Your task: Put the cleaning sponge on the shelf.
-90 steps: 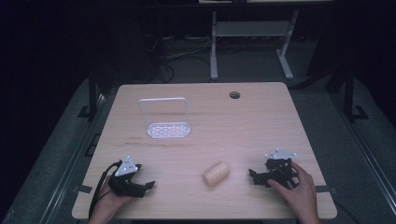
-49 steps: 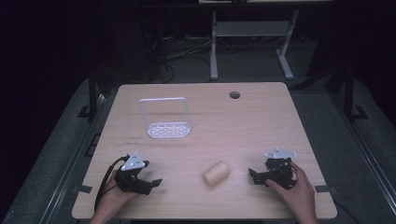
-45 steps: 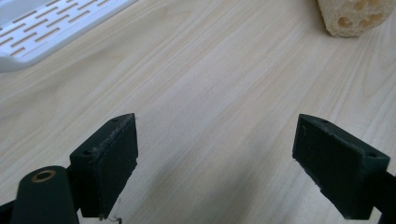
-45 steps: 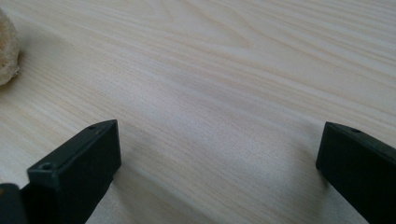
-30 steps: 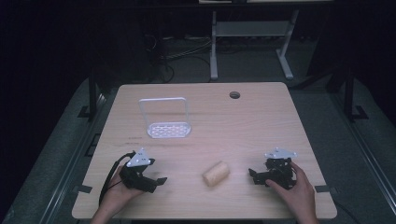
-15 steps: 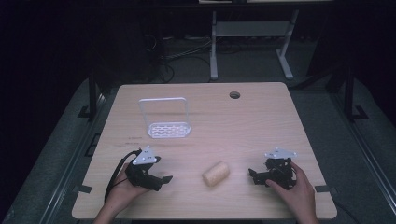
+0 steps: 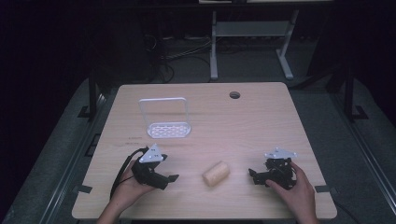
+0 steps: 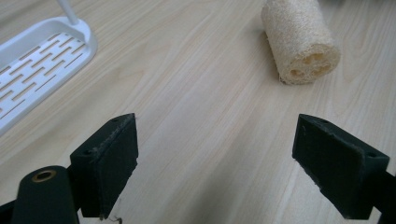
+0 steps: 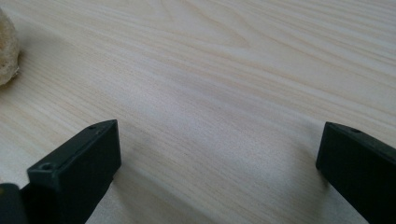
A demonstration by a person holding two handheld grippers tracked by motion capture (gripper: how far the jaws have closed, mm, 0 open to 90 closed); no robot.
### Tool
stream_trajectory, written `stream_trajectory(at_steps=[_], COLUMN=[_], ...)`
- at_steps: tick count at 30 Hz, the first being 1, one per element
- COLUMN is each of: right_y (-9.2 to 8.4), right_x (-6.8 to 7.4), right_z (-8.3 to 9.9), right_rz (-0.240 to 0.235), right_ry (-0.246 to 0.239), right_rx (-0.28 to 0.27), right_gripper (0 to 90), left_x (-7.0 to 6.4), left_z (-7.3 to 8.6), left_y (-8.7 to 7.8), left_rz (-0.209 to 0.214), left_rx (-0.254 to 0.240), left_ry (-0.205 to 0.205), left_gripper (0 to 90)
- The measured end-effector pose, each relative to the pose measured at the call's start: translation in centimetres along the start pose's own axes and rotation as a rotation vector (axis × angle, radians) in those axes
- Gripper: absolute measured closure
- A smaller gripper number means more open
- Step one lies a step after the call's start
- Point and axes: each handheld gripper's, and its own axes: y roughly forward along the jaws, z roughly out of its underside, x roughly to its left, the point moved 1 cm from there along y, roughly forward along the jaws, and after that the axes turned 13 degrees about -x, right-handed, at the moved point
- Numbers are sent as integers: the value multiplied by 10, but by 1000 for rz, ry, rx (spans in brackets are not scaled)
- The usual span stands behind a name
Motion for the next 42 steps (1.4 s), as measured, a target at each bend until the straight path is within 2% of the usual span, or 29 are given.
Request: stream_trajectory(at_steps=[29, 33, 37, 42], right_y=[0, 0, 0, 0], right_x=[0, 0, 0, 0], right_z=[0, 0, 0, 0], right_rz=[0, 0, 0, 0], right_ry=[-1, 0, 0, -1], right_rx=[0, 0, 0, 0], right_gripper=[0, 0, 0, 0], left_x=[-14, -16, -18, -20], left_z=[-23, -26, -28, -34], left_y=[25, 30, 34, 37], left_rz=[75, 91, 102, 110], left_rx=[-2, -10, -1, -13], left_ry=[46, 37, 49, 50], left_gripper=[140, 140, 140, 140])
